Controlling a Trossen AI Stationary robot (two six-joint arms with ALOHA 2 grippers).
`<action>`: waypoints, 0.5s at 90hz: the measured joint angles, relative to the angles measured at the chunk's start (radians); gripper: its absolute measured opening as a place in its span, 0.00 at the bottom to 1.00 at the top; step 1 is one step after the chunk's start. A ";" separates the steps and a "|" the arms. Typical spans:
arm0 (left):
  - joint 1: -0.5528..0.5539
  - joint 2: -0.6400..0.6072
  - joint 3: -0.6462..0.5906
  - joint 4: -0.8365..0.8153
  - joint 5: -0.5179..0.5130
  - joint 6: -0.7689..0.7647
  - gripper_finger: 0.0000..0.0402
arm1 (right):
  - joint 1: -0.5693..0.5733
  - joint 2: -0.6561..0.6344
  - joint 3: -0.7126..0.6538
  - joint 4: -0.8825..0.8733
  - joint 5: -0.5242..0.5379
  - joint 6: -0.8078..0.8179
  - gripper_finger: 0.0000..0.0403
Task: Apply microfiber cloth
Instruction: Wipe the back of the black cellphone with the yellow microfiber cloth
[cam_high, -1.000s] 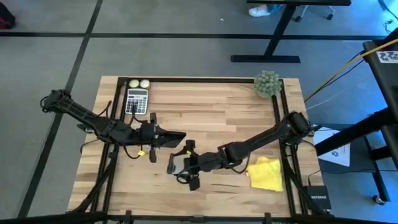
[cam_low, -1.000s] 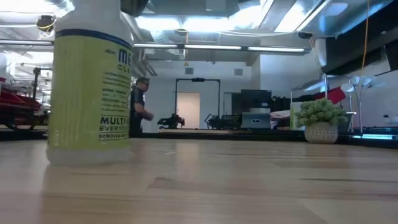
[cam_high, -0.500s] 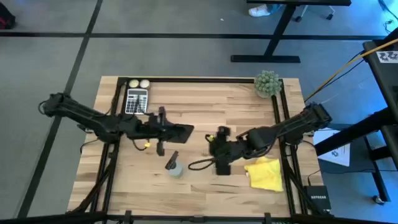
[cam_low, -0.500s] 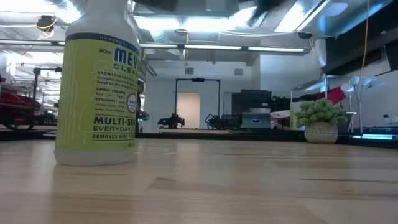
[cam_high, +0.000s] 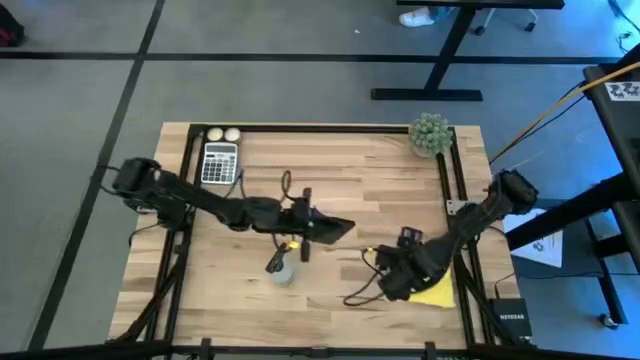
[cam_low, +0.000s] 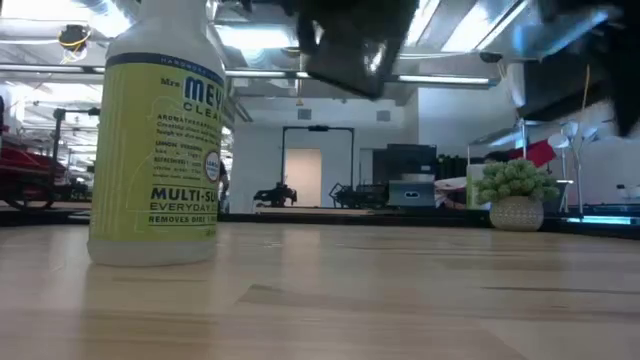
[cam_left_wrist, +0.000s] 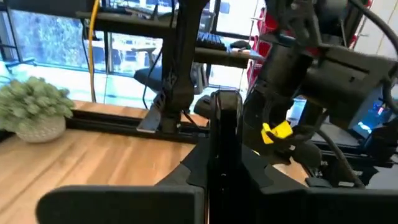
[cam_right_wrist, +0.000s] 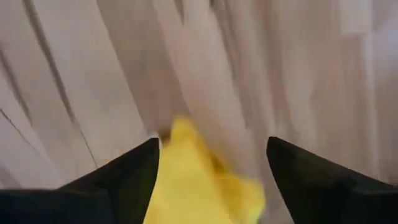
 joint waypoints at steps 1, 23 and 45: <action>0.001 0.009 0.004 0.006 0.003 -0.004 0.04 | 0.007 0.000 -0.006 -0.001 -0.007 0.010 0.68; 0.018 0.143 0.059 0.046 0.056 -0.100 0.04 | 0.200 -0.001 -0.157 0.042 -0.186 0.279 0.60; 0.020 0.180 0.074 0.049 0.043 -0.092 0.04 | 0.365 -0.001 -0.318 0.339 -0.144 0.435 0.54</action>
